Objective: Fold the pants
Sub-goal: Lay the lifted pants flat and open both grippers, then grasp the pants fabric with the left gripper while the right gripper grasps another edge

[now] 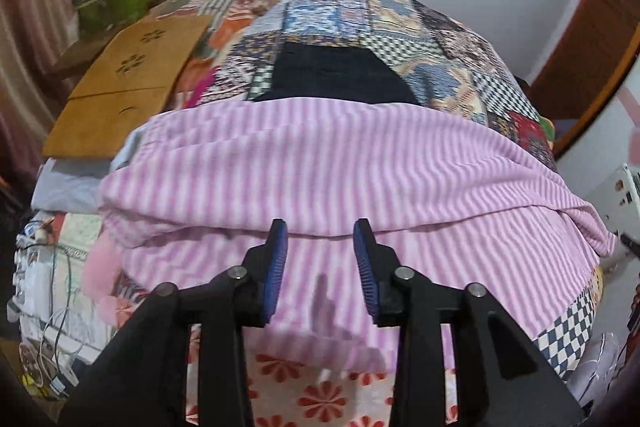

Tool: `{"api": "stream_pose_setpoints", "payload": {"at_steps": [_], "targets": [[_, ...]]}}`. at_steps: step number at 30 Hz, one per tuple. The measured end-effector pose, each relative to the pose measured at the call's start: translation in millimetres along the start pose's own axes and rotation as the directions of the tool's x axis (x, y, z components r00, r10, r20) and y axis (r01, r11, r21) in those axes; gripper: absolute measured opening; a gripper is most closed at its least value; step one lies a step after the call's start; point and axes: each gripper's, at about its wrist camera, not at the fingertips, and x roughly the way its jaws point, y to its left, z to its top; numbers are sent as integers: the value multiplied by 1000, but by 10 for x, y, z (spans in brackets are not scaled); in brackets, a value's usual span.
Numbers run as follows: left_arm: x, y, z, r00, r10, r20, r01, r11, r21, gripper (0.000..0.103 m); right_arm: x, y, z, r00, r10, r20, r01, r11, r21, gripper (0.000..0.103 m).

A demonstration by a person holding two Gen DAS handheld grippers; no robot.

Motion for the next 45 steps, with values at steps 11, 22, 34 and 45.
{"api": "stream_pose_setpoints", "payload": {"at_steps": [11,22,34,45], "targets": [[399,-701,58,999,-16,-33,21,985,170,61,231,1434,260,969,247,-17,-241,926,-290,45],[993,-1175,48,993,-24,-117,60,947,315,76,993,2371,101,951,244,-188,-307,807,-504,57],[1314,-1099,203,985,-80,-153,120,954,274,63,1339,2695,158,942,223,-251,-331,738,-588,48],[1235,-998,311,990,-90,-111,113,967,228,7,1326,2927,209,918,290,-269,-395,701,-593,15]]}}
